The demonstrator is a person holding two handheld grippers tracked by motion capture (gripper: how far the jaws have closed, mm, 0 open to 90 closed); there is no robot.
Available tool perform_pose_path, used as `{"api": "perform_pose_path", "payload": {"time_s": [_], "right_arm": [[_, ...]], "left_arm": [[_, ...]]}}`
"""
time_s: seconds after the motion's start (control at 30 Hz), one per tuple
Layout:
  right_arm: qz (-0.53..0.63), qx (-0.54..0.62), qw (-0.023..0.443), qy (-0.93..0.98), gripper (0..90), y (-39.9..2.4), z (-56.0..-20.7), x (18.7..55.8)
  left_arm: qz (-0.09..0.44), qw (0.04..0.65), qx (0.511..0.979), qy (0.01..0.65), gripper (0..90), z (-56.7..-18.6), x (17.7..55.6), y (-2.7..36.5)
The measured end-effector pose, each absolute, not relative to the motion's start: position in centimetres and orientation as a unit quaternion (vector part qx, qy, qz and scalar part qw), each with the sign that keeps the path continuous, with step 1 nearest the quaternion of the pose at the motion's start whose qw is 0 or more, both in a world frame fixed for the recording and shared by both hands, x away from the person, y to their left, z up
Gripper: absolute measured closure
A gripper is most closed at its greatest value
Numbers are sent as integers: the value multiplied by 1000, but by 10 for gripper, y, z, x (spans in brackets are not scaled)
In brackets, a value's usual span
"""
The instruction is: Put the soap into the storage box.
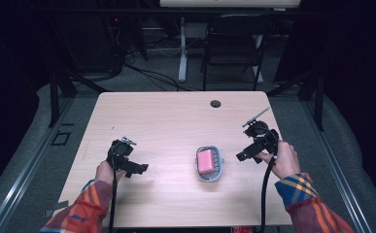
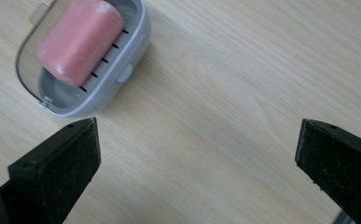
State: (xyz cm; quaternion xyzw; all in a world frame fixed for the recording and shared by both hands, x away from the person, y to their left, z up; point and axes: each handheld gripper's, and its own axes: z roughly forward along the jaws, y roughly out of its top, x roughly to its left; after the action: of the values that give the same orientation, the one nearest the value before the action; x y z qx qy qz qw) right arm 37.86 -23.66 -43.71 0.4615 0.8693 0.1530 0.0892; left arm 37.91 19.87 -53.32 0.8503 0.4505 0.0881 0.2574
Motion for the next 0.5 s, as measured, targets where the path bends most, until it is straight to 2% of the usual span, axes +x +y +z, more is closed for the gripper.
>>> {"api": "perform_pose_path", "payload": {"time_s": [0.43,0.5], "right_arm": [[142,460,128,867,0,-266,-461,350],[146,462,121,866,0,-273,-467,346]], "left_arm": [[88,254,854,446,1,-534,379,198],[89,254,854,445,1,-535,379,197]]}}
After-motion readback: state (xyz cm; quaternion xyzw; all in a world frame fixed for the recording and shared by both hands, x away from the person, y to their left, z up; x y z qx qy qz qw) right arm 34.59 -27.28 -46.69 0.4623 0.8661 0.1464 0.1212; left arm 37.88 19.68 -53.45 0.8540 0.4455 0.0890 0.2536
